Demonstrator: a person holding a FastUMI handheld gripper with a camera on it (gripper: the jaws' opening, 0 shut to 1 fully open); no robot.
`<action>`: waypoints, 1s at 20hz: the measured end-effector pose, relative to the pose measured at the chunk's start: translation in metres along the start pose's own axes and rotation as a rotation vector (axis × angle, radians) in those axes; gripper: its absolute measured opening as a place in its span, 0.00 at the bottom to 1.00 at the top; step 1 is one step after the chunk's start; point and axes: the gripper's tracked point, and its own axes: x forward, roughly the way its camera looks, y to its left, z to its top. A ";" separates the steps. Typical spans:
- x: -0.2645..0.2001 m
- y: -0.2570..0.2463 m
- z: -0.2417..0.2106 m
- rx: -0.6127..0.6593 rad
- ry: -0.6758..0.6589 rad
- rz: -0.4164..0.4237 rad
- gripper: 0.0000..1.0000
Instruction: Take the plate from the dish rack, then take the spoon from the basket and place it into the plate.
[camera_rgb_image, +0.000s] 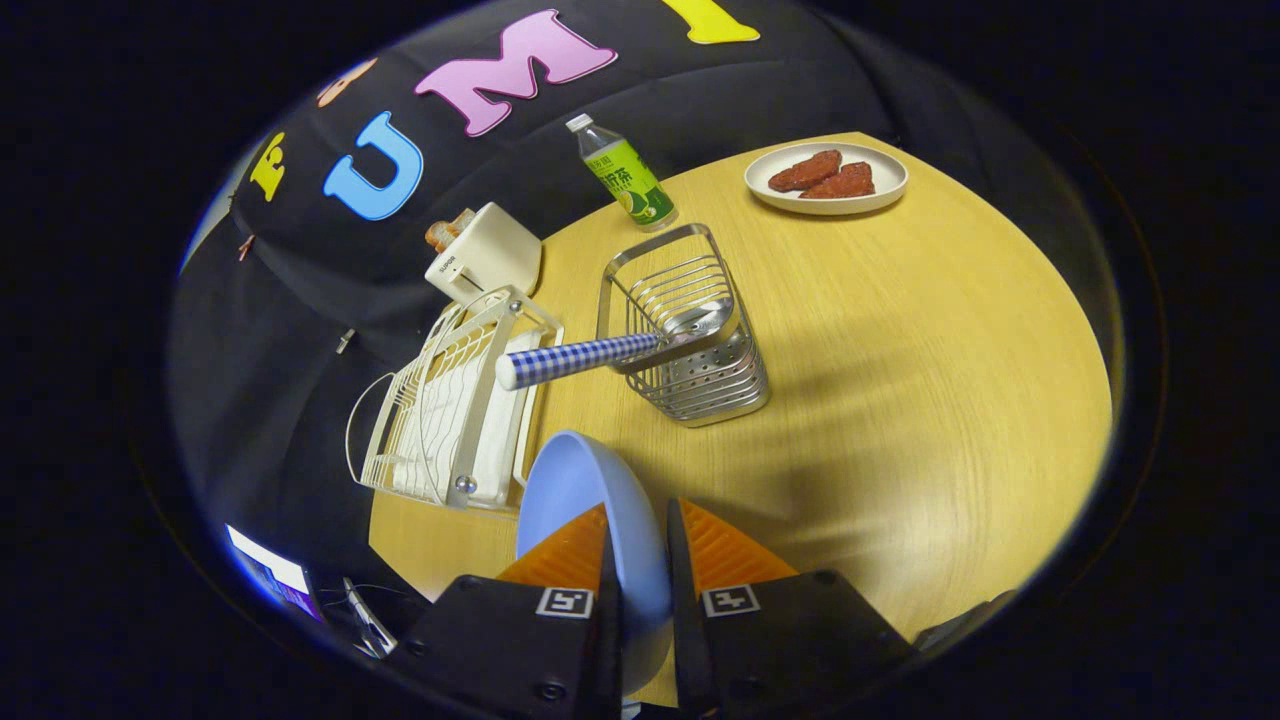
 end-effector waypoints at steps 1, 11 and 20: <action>-0.002 -0.004 -0.002 -0.022 0.005 -0.002 0.26; -0.036 -0.001 0.016 -0.336 -0.129 0.061 0.98; -0.034 0.036 0.084 -0.687 -0.404 0.049 0.99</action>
